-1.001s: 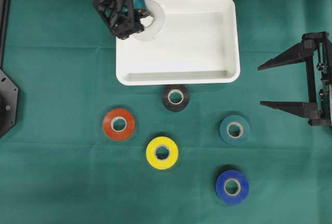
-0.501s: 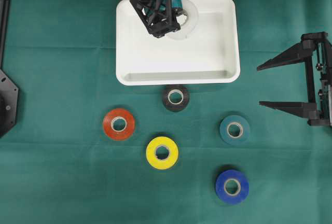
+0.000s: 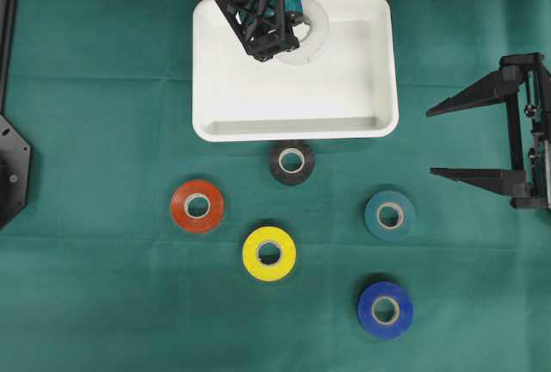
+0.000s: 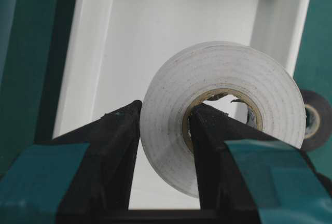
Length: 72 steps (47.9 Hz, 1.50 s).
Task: Pick up the tape from a random location and place it into the white case.
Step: 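Carry the white roll over the white tray with the left gripper, then lower the white roll into the tray and open the left gripper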
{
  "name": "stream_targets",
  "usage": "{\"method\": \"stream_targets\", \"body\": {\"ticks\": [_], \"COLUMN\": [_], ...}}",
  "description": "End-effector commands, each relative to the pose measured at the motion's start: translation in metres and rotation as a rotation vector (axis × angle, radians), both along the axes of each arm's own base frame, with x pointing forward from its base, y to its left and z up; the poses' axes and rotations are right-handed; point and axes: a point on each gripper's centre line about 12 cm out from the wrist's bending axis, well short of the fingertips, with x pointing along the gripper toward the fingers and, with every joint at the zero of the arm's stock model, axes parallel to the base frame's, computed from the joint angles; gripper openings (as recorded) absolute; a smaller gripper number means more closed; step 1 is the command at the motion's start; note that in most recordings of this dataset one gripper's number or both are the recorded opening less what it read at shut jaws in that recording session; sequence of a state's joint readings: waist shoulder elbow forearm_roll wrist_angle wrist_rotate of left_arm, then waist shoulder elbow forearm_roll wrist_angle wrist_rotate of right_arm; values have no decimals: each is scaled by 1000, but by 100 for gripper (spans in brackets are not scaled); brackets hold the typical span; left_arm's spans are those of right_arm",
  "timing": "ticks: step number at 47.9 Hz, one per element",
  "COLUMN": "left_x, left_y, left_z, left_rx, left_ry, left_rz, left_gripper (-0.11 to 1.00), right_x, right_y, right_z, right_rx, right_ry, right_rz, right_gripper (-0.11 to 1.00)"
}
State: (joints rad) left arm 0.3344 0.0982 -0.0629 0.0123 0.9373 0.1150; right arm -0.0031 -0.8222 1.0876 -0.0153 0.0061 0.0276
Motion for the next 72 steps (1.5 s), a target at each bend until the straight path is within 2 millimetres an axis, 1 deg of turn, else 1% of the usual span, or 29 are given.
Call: {"method": "stream_targets", "body": {"ticks": [1, 29, 35, 43, 51, 57, 72], "left_x": [-3, -3, -3, -3, 2, 3, 1], "left_y": [1, 0, 2, 8, 16, 23, 38], "left_z": [17, 17, 9, -17, -57, -83, -131], "left_rx": [14, 11, 8, -1, -9, -16, -18], "left_ry": [-42, -42, -28, -2, 16, 35, 44], "left_rz": [4, 6, 9, 22, 34, 47, 73], "left_gripper": [24, 24, 24, 24, 24, 24, 24], "right_x": [4, 4, 4, 4, 4, 4, 6], "right_y": [0, 0, 0, 0, 0, 0, 0], "right_z": [10, 10, 11, 10, 9, 9, 7], "right_rx": [-2, -2, -2, -2, -2, -2, -1], "right_ry": [-26, -26, -28, -26, -23, -21, -17], "right_rz": [0, 0, 0, 0, 0, 0, 1], "right_gripper": [92, 92, 92, 92, 92, 92, 92]}}
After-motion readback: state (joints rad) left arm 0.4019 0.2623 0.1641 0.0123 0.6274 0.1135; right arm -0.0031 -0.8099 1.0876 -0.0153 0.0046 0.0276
